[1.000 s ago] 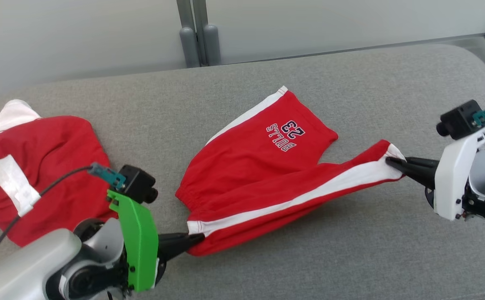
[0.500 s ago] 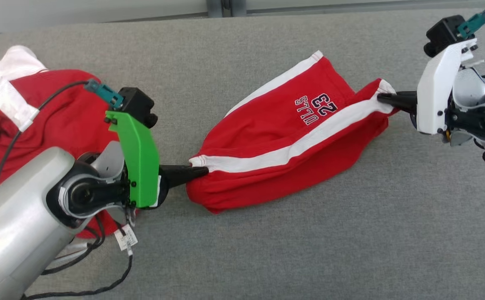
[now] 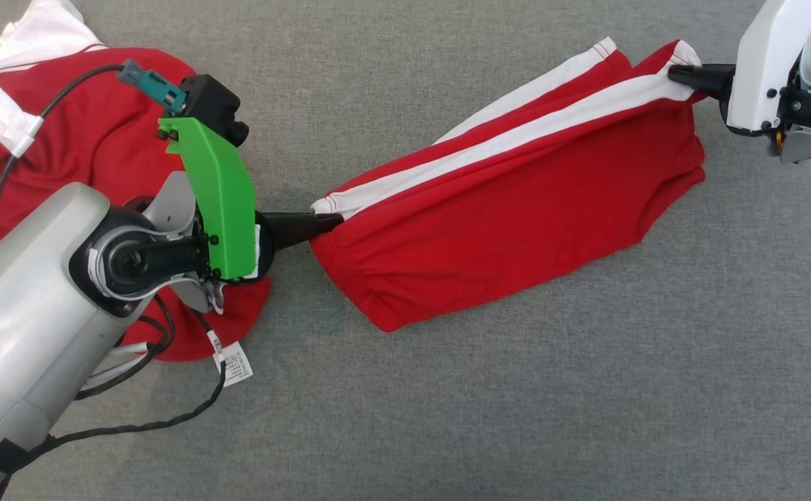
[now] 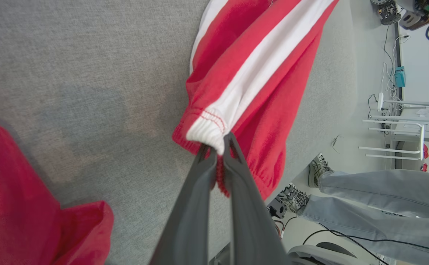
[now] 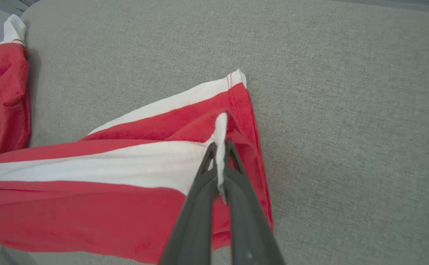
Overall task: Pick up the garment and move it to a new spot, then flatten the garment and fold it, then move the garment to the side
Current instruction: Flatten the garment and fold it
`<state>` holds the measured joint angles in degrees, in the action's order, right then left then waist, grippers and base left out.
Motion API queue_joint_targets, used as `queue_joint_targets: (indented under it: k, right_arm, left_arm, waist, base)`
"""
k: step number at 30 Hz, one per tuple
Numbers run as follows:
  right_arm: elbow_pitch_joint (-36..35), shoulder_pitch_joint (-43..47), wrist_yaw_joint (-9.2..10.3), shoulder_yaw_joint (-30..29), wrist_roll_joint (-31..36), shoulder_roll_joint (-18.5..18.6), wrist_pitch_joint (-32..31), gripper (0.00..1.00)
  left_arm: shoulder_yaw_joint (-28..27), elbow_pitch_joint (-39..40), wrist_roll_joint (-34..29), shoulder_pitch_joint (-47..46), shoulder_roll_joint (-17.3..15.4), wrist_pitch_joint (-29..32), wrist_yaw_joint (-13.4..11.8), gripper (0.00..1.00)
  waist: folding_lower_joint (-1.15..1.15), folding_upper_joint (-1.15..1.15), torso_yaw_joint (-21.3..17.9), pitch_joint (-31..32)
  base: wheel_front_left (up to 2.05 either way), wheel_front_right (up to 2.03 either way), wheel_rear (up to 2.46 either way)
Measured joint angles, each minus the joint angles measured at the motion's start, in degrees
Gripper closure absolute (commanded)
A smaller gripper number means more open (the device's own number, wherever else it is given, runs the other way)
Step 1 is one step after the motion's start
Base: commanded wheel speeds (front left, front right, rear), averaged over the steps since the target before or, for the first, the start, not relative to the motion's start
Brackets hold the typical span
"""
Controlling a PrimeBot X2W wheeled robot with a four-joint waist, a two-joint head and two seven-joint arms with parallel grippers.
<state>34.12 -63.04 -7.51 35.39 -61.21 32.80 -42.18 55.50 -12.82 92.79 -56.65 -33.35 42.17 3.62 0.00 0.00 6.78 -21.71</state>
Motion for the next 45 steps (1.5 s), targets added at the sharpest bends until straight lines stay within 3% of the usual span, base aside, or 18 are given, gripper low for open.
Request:
queue_joint_targets:
  k: [13,14,15,16,22,28,31,37,43,45]
  right_arm:
    - [2.25,-2.18,0.01,0.21,1.89,-1.57,6.91,1.00]
    - [2.30,-2.19,0.01,0.43,1.81,-1.69,7.51,0.85]
    - [2.49,-2.19,0.01,0.68,1.79,-1.78,7.72,0.61]
    - [2.79,-2.18,0.01,1.00,1.72,-1.89,8.11,0.02]
    - [1.99,-0.97,0.01,2.94,0.60,-2.99,13.10,0.00]
    - [-2.34,2.82,0.01,5.35,0.04,-2.81,28.09,0.00]
    - [-3.76,5.31,0.01,6.57,-0.07,-2.78,35.05,0.00]
    - [-5.27,11.49,0.01,9.03,-1.43,-2.29,46.31,0.00]
    - [-3.11,17.69,0.01,10.80,-3.74,-0.75,54.61,0.00]
    - [-2.15,18.36,0.01,11.24,-4.19,-0.59,55.33,0.00]
  left_arm:
    - [0.03,-3.22,-1.26,-1.55,3.00,-1.15,1.92,1.00]
    - [0.05,-3.74,-1.33,-1.58,3.34,-1.26,2.00,0.65]
    - [0.05,-4.11,-1.58,-1.59,3.48,-1.51,2.02,0.05]
    - [0.23,-4.54,-2.04,-1.63,3.49,-1.59,2.21,0.00]
    - [0.58,-5.75,-2.78,-1.55,3.39,-1.97,2.77,0.00]
    - [-0.04,-3.86,-6.38,-0.98,-0.22,-6.36,3.01,0.00]
    - [-0.33,-1.77,-11.14,0.64,-2.38,-12.36,2.83,0.00]
    - [-1.80,3.56,-22.09,6.99,-5.41,-29.76,-2.77,0.00]
    - [-5.13,9.57,-29.83,18.27,-6.80,-51.03,-13.67,0.00]
    - [-6.65,10.43,-29.75,22.25,-6.17,-54.99,-15.26,0.00]
  waist:
    - [0.01,0.00,1.35,-3.93]
    - [0.01,0.00,1.30,-4.08]
    - [0.01,0.00,1.24,-4.08]
    - [0.01,0.00,1.16,-3.98]
    - [0.01,0.00,0.61,-1.90]
    - [0.00,0.00,-0.16,2.58]
    - [0.00,0.00,-0.57,4.88]
    - [0.00,0.00,-1.21,9.35]
    - [0.00,0.00,-0.51,12.41]
    - [0.00,0.00,-0.04,12.64]
  base:
    - [0.00,0.00,0.00]
    - [0.00,0.00,0.00]
    - [0.00,0.00,0.00]
    - [0.00,0.00,0.00]
    - [0.00,0.00,0.00]
    - [0.00,0.00,0.00]
    - [0.00,0.00,0.00]
    - [0.00,0.00,0.00]
    - [0.00,0.00,0.00]
    - [0.00,0.00,0.00]
